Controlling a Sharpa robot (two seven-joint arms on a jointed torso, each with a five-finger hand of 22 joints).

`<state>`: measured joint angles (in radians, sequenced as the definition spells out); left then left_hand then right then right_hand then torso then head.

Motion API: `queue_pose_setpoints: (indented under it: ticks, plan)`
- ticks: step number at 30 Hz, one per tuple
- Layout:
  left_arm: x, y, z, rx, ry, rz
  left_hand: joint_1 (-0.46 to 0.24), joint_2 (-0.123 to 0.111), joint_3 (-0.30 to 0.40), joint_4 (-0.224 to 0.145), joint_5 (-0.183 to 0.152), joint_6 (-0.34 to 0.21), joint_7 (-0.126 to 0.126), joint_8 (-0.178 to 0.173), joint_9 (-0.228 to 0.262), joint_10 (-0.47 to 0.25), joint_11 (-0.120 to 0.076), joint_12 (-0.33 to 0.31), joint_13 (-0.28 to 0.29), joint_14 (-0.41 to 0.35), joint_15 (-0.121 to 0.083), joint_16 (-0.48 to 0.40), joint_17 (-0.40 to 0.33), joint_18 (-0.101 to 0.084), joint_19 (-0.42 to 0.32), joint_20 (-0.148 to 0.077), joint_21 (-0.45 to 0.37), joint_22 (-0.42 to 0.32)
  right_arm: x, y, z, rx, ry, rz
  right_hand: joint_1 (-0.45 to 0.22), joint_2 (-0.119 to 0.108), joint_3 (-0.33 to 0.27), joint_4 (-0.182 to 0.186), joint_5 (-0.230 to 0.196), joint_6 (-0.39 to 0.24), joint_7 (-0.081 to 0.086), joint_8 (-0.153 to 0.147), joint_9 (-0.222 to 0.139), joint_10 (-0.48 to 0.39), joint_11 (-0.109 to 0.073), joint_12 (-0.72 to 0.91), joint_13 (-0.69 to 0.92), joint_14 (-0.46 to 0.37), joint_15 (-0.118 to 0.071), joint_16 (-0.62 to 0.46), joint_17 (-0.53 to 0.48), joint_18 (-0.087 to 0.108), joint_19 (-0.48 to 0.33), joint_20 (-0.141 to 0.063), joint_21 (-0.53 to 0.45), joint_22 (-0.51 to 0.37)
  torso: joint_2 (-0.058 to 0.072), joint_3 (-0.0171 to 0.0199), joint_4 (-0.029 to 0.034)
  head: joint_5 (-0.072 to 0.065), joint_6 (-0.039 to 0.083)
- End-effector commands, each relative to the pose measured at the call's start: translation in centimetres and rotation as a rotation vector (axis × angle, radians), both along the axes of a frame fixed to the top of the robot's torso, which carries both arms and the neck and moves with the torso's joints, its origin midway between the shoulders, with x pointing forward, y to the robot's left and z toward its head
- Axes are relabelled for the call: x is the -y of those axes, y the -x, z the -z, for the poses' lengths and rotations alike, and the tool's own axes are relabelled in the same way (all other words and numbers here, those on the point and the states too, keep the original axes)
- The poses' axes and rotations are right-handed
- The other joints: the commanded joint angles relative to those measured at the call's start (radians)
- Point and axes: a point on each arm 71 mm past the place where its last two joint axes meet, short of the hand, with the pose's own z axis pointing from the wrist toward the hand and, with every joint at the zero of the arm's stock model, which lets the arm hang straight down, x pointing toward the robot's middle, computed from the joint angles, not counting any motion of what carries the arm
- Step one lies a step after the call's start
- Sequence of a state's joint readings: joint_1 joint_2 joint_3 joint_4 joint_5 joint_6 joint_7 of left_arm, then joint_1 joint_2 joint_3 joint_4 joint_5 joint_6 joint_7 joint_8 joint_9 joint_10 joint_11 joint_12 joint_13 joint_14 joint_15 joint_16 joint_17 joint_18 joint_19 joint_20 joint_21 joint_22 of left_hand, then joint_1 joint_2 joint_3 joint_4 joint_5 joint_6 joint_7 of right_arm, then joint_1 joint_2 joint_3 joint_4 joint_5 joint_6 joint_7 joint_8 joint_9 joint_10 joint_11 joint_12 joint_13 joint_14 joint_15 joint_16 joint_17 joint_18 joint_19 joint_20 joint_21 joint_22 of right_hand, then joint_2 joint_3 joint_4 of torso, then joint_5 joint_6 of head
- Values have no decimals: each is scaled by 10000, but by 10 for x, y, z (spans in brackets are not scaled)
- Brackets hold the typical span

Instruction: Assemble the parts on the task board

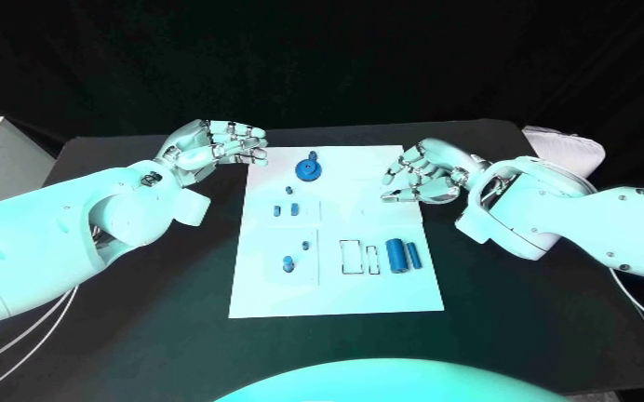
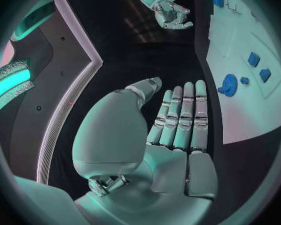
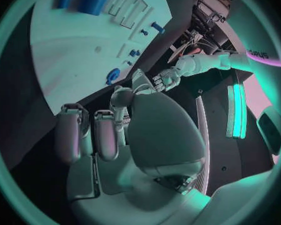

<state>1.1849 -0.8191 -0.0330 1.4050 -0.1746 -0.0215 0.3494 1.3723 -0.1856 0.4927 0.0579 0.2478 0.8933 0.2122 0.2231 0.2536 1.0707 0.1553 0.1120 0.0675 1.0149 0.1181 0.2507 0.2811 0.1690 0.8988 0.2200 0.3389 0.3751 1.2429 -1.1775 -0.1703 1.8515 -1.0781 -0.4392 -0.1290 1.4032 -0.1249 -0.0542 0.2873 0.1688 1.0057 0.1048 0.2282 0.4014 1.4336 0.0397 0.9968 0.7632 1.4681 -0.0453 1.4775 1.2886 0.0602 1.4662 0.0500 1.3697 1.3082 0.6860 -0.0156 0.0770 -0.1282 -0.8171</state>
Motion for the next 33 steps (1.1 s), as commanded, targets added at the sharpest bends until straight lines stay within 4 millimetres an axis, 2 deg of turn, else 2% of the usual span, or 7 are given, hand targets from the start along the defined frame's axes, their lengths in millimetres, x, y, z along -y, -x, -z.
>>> queue_pose_setpoints:
  ticks: [1, 7, 14, 20, 23, 30, 33]
  plan:
    - [1, 2, 0, 47, 140, 101, 57, -23, 17, 24, -11, -47, 44, -8, -9, -15, 86, -36, -10, 64, 21, -55, 9, 101, 83, -17, -61, -9, 9, 12, 8, -1546, -4, 210, -397, 119, -177, 43, 138, 148, -23, 144, 100, 769, -159, 5001, 6977, 684, -36, 365, 1042, -254, 599, 34, 430, 1578, -12, -8, -26, -103, 10]
    - [3, 4, 0, 25, 168, 153, 59, -14, 19, 28, -9, -42, 38, -6, -11, -11, 83, -35, -8, 67, 20, -56, 13, 101, 87, -18, -66, -11, 23, 30, 14, -2077, 1065, 602, -679, 140, -221, 58, 245, 347, -89, 283, 178, 1226, -221, 5578, 7841, 805, -67, 599, 1709, -389, 775, 6, 1068, 2020, -4, -34, -14, -201, -7]
    - [4, 5, 0, 15, 181, 179, 59, -14, 19, 28, -9, -42, 38, -6, -11, -11, 83, -35, -8, 67, 20, -56, 13, 101, 87, -18, -66, -11, 29, 41, 20, -2260, 2095, 896, -991, 42, -246, 67, 272, 438, -127, 338, 206, 1372, -250, 5740, 8076, 890, -85, 739, 2152, -495, 910, -11, 1543, 2332, -2, -27, -16, -289, -6]
    - [4, 7, -1, 13, 190, 194, 49, -10, 14, 39, -10, -32, 30, 0, -14, -2, 78, -34, -6, 71, 19, -61, 21, 100, 95, -17, -76, -18, 25, 48, 31, -2384, 2651, 844, -1183, -44, -248, 74, 263, 455, -137, 352, 216, 1372, -259, 5740, 8076, 920, -92, 787, 2306, -542, 969, -17, 1750, 2464, 5, -38, 2, -316, -7]
    - [4, 7, -1, 12, 192, 196, 49, -10, 14, 39, -10, -32, 30, 0, -14, -2, 78, -34, -6, 71, 19, -61, 21, 100, 95, -17, -76, -18, 20, 51, 37, -2343, 2855, 762, -1210, -67, -245, 73, 269, 443, -135, 347, 214, 1372, -258, 5740, 8076, 923, -91, 791, 2321, -545, 973, -17, 1764, 2473, 16, -13, 6, -286, -30]
    - [3, 8, -1, 14, 187, 179, 49, -10, 14, 39, -10, -32, 30, 0, -14, -2, 78, -34, -6, 71, 19, -61, 21, 100, 95, -17, -76, -18, 14, 51, 46, -2301, 3169, 742, -1381, -63, -228, 82, 322, 433, -132, 344, 216, 1372, -253, 5740, 8076, 924, -86, 796, 2335, -554, 984, -14, 1803, 2499, 18, -20, 20, -278, -65]
    - [2, 8, -1, 15, 186, 174, 49, -10, 14, 39, -10, -32, 30, 0, -14, -2, 78, -34, -6, 71, 19, -61, 21, 100, 95, -17, -76, -18, 11, 51, 50, -2329, 3221, 713, -1453, -67, -232, 83, 348, 430, -131, 343, 217, 1372, -252, 5740, 8076, 923, -84, 795, 2333, -554, 984, -12, 1804, 2500, 18, -14, 1, -257, -80]
